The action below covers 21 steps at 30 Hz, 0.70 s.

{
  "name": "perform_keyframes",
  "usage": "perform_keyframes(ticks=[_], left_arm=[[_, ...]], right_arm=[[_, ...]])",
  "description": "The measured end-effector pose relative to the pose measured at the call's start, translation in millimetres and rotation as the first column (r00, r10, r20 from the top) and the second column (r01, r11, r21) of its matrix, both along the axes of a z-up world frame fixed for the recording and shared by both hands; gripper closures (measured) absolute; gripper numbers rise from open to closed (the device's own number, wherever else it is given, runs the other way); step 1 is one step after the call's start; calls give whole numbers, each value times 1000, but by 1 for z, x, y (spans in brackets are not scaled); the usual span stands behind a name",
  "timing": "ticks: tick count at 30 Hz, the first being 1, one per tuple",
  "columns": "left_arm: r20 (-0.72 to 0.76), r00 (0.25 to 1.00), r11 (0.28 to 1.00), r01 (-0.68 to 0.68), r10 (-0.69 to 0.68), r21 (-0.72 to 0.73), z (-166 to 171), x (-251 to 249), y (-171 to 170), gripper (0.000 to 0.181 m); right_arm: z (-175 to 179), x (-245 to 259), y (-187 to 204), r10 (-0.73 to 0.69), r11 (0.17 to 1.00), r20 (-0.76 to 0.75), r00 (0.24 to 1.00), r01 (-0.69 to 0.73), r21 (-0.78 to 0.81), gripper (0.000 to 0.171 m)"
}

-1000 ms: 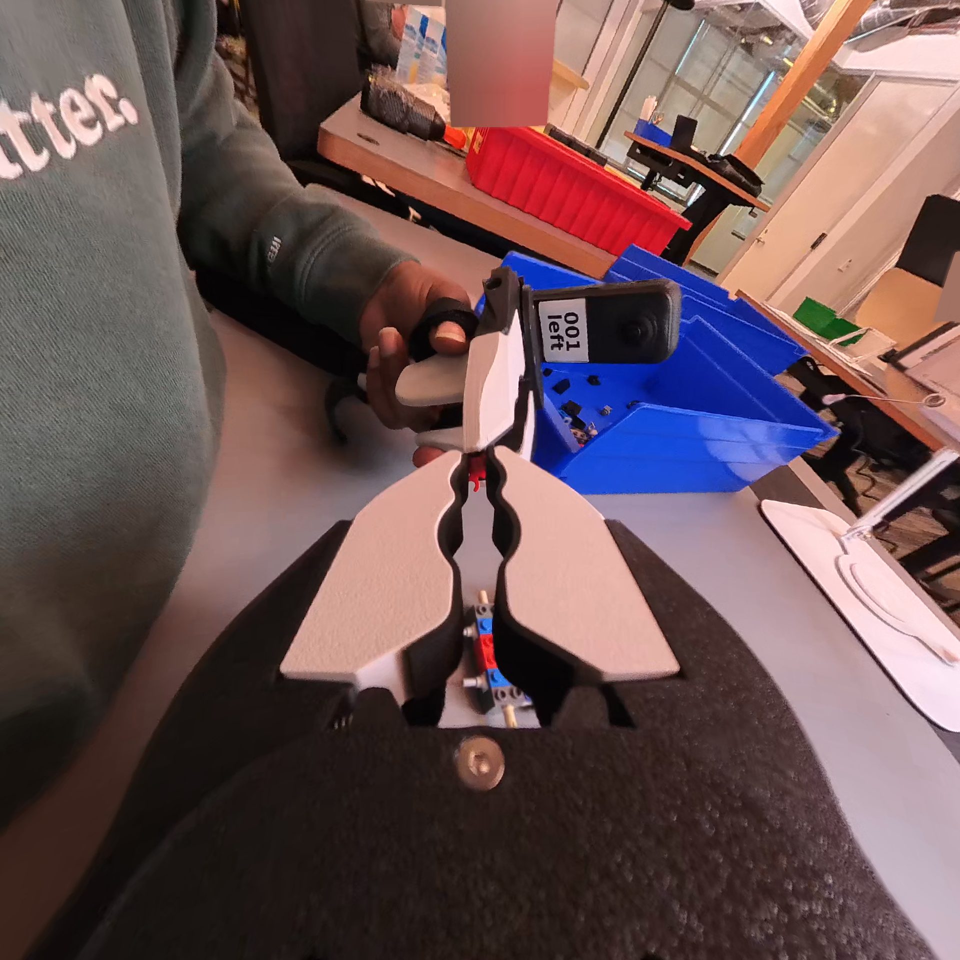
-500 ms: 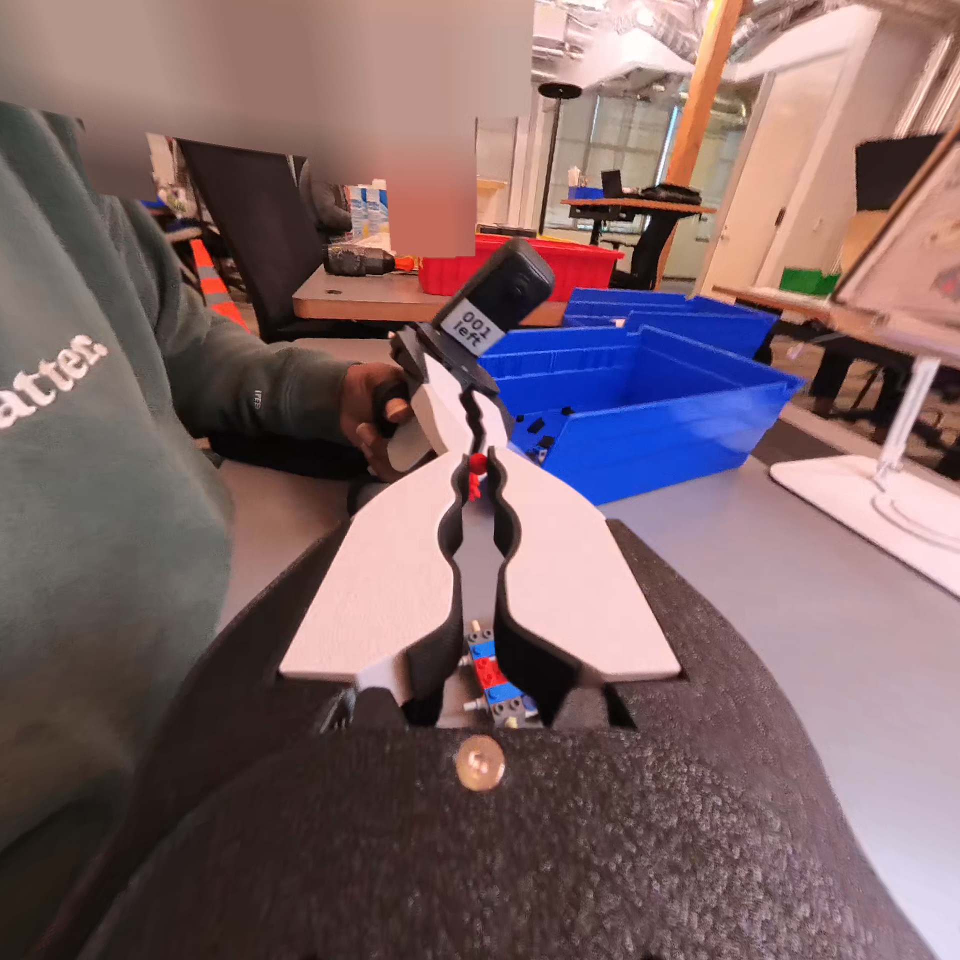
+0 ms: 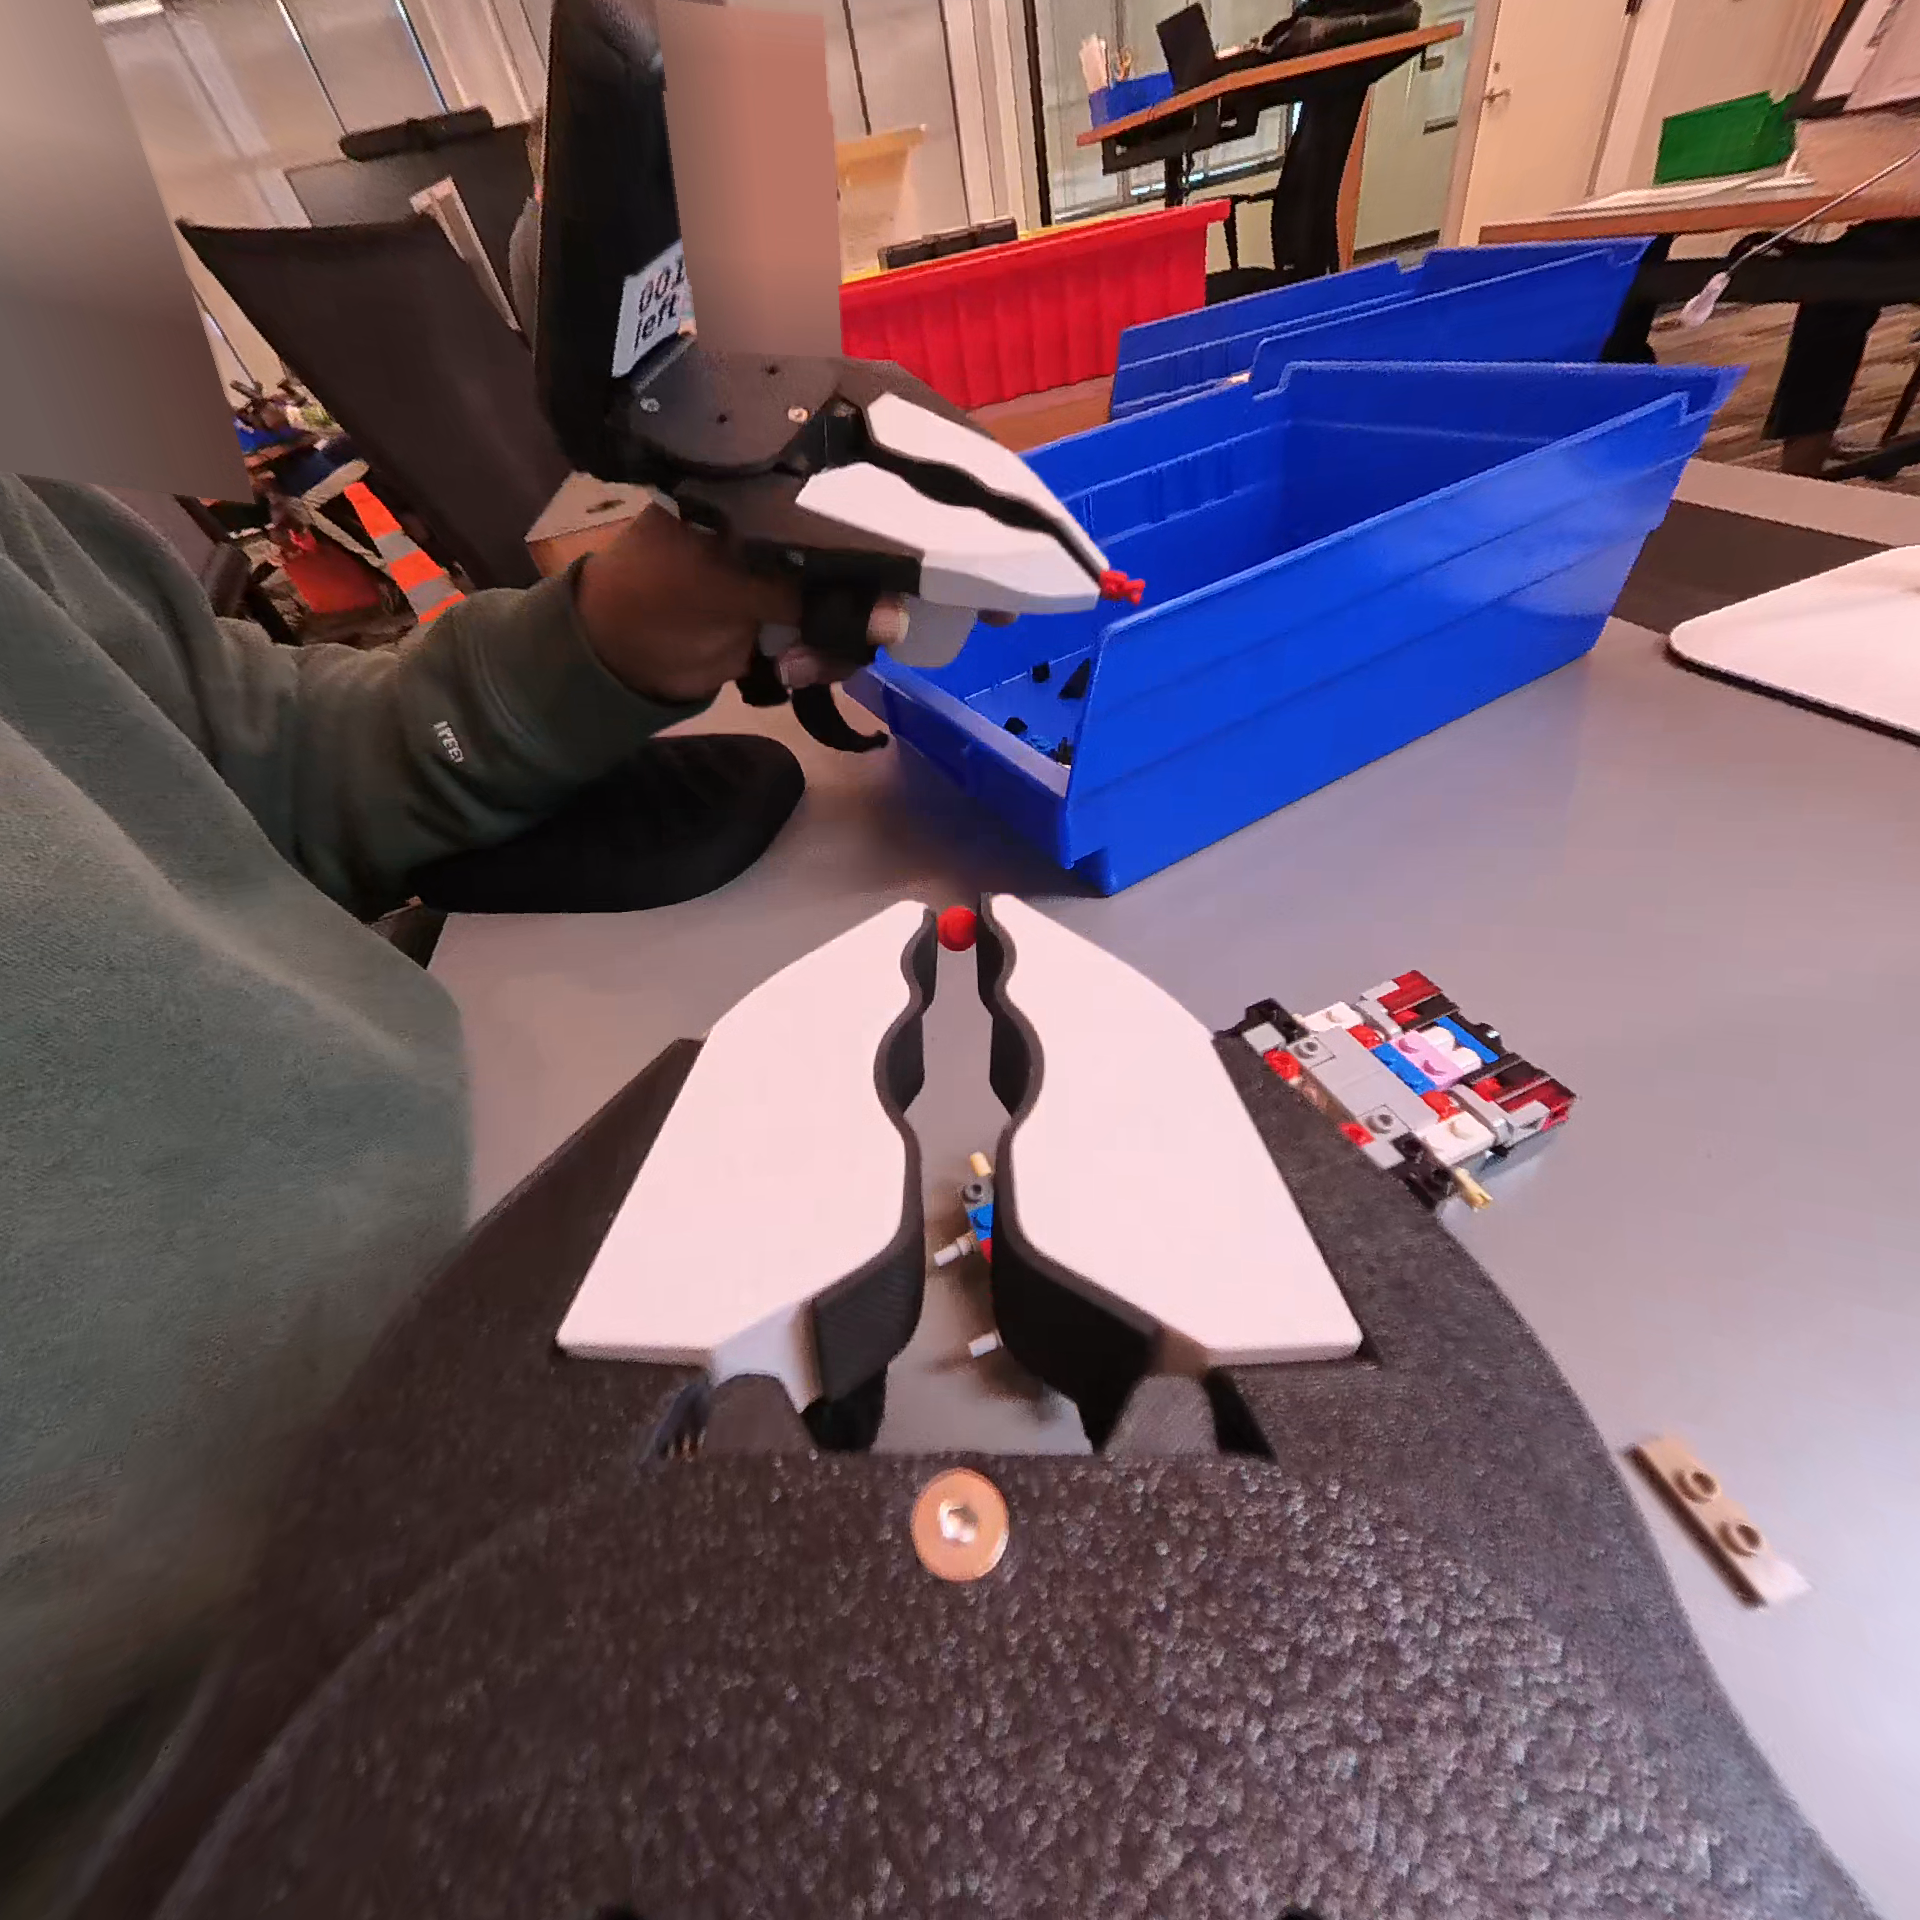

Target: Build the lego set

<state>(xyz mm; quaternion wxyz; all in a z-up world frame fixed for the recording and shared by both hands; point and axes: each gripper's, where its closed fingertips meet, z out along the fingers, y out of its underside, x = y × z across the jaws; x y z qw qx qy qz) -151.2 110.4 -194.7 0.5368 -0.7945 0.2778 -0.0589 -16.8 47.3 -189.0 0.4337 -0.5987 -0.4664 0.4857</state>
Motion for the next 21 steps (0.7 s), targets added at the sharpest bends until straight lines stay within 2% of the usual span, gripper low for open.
perform_keyframes(ticks=[2, 4, 5, 6, 7, 8, 9, 11, 12, 14, 15, 18, 21], left_arm=[[2, 1000, 995, 5, -5, -99, -12, -3, 0, 172], [4, 999, 977, 44, -44, -209, -32, 1, -5, 133], [-11, 999, 975, 48, -52, -218, -36, 1, -5, 117], [-35, 998, 980, 42, -49, -193, -35, 0, -3, 105], [-62, 997, 987, 35, -45, -159, -31, 0, -2, 101], [-75, 996, 991, 46, -56, -127, -26, 2, -2, 102], [-62, 994, 993, 83, -88, -79, -17, 8, -4, 110], [19, 958, 958, 286, -286, 25, 5, 39, -25, 148], [69, 919, 921, 385, -389, 67, 14, 57, -39, 158], [110, 853, 859, 497, -510, 122, 22, 85, -60, 159], [78, 841, 839, 520, -536, 161, 23, 95, -65, 159], [-113, 817, 771, 571, -565, 282, 22, 119, -80, 158], [-197, 819, 740, 572, -539, 354, 25, 133, -86, 161]], right_arm=[[-1, 0, 0, -2, 1000, 6, 1000, 2, 3, 164], [-3, 0, 1, -4, 1000, 9, 1000, 4, -3, 164], [-3, 0, 2, -5, 1000, 8, 1000, 5, -6, 164], [-3, 0, 2, -6, 1000, 7, 1000, 6, -7, 164], [-3, 0, 2, -7, 1000, 7, 1000, 8, -8, 164], [-3, 0, 2, -8, 1000, 6, 1000, 8, -8, 164], [-2, 0, 2, -7, 1000, 3, 1000, 7, -11, 164], [1, -1, 0, 8, 999, -18, 1000, -9, -30, 164], [3, -2, -3, 22, 999, -31, 999, -23, -47, 164], [6, -5, -8, 54, 993, -60, 997, -60, -106, 164], [8, -6, -12, 72, 985, -83, 994, -84, -150, 164], [17, -11, -19, 101, 942, -173, 980, -151, -301, 164], [28, -13, -23, 111, 869, -273, 956, -227, -441, 164]])
